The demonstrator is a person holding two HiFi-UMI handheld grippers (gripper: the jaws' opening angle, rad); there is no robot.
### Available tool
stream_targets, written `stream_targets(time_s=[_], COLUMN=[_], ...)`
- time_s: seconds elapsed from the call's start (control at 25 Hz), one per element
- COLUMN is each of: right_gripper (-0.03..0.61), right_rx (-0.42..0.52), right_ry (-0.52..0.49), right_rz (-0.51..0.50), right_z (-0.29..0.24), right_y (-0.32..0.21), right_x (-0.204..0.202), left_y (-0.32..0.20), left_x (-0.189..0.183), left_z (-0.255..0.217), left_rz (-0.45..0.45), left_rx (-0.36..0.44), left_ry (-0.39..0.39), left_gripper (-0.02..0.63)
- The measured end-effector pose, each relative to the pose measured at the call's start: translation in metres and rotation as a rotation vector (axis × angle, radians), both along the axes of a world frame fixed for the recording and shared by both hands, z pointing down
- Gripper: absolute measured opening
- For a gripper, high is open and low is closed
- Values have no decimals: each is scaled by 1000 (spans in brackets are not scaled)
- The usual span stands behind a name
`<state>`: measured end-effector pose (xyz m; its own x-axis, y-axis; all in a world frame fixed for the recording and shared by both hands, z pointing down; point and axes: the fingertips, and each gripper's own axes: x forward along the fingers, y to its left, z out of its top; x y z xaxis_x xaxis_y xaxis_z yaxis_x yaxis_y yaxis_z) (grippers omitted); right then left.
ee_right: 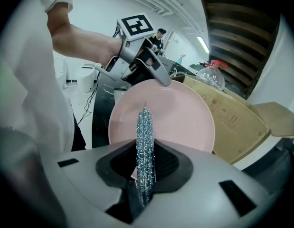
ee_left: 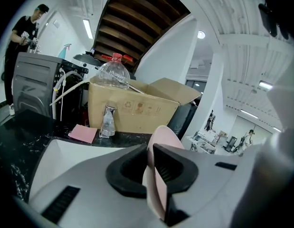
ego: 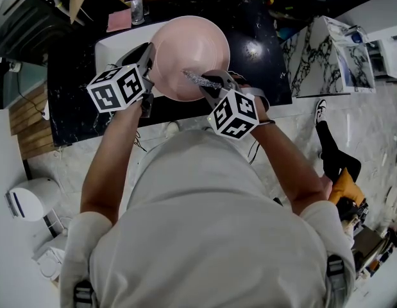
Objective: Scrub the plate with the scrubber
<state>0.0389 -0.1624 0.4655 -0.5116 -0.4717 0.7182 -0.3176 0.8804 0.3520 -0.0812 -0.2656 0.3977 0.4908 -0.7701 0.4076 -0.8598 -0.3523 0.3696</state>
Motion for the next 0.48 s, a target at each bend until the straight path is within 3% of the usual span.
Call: stream_targets(time_s=[0.16,0.48], right_gripper=[77,77], right_rx=[-9,71], right_ry=[-30,-83], right_rz=[7,103], right_z=[-6,-48], right_y=[0,-44], right_x=[1,20], left_y=[1,5], left_x=[1,6], left_z=[3,5], left_rz=[4,22], left_rx=[-8,-15], left_ry=[-7,-14], left_gripper=[37,29])
